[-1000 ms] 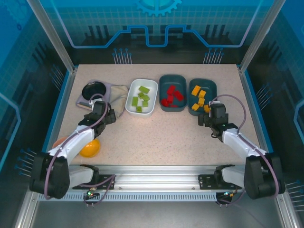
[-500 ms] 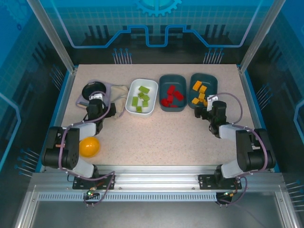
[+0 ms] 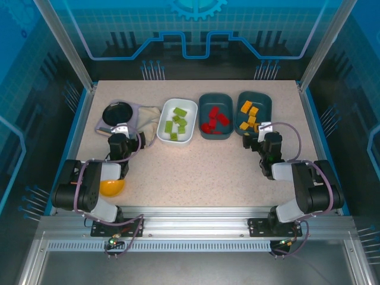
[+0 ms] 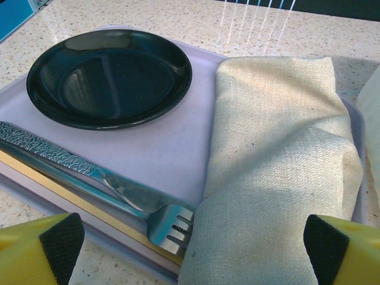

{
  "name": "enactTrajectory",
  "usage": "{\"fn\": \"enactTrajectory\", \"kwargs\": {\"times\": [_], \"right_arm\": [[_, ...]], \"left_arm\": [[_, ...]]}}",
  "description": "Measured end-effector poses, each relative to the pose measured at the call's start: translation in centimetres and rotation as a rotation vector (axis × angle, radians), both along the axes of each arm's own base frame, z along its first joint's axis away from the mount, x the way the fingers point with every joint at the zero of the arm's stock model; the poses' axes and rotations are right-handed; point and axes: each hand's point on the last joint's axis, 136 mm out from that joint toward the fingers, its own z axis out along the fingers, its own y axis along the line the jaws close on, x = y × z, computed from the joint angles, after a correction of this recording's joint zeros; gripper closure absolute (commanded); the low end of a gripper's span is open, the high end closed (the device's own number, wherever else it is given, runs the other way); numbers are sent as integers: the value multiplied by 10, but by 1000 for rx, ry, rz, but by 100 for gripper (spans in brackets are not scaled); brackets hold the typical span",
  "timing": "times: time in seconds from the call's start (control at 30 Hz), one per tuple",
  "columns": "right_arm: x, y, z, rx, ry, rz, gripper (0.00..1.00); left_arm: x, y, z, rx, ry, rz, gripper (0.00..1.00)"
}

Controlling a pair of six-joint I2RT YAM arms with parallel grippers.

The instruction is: Sort the legos into containers by color

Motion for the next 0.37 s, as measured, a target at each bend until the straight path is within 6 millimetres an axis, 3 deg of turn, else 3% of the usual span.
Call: {"fn": "enactTrajectory", "kwargs": {"times": [0.37], "right_arm": [[0,-1,0,-2,0,-3,0]], "left_arm": [[1,-1,3,2,-13,-3,1]]}}
